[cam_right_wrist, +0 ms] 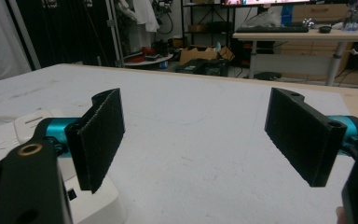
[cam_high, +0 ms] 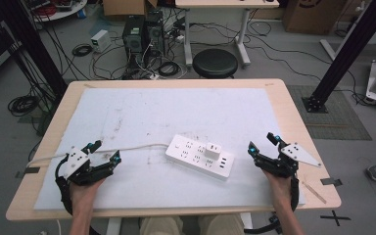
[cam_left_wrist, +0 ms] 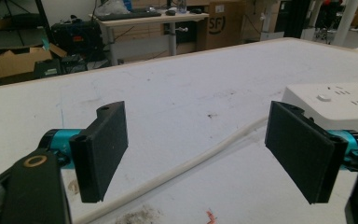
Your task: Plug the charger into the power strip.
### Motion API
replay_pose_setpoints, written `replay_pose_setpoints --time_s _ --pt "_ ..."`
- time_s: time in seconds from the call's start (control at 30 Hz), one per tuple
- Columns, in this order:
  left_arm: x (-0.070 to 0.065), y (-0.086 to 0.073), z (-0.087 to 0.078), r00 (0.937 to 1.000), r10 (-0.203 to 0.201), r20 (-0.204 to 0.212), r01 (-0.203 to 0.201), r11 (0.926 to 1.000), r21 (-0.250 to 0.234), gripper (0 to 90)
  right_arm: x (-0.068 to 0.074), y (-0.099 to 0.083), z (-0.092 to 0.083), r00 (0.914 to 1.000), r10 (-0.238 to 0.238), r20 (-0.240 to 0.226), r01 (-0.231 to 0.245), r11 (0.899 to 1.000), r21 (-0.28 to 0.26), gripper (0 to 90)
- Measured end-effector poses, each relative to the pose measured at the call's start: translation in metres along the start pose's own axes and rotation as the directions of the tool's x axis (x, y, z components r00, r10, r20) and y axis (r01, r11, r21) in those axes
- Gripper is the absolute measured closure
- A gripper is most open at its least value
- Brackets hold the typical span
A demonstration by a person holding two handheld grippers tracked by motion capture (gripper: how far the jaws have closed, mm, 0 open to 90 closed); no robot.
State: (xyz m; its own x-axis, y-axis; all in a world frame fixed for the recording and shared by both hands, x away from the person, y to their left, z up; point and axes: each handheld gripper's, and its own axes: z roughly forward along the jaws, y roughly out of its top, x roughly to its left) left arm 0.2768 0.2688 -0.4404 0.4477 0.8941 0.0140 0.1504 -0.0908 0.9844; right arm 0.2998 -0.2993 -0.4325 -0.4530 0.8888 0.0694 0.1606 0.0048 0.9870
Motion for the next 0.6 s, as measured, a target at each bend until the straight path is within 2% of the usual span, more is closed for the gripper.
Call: replay_pose_setpoints --time_s 0.13,0.43,0.6 --pt "-0.0011 0.0001 0.0003 1.0000 0.007 -0.001 -0.007 1.0000 0.004 21.2 -0.0018 -0.0012 -0.0033 0.9998 0.020 0.002 -0.020 1.000 0.001 20.4" --pt "-0.0015 0.0001 0.0008 1.0000 0.007 -0.001 -0.007 0.9999 0.009 21.2 -0.0038 -0.0009 -0.0070 0.9998 0.018 -0.004 -0.018 1.000 -0.006 20.4" --pt "-0.0016 0.0001 0.0012 0.9999 0.010 -0.001 -0.010 0.9999 0.011 21.2 -0.0061 -0.0023 -0.0066 0.9998 0.019 -0.009 -0.019 1.000 0.009 20.4"
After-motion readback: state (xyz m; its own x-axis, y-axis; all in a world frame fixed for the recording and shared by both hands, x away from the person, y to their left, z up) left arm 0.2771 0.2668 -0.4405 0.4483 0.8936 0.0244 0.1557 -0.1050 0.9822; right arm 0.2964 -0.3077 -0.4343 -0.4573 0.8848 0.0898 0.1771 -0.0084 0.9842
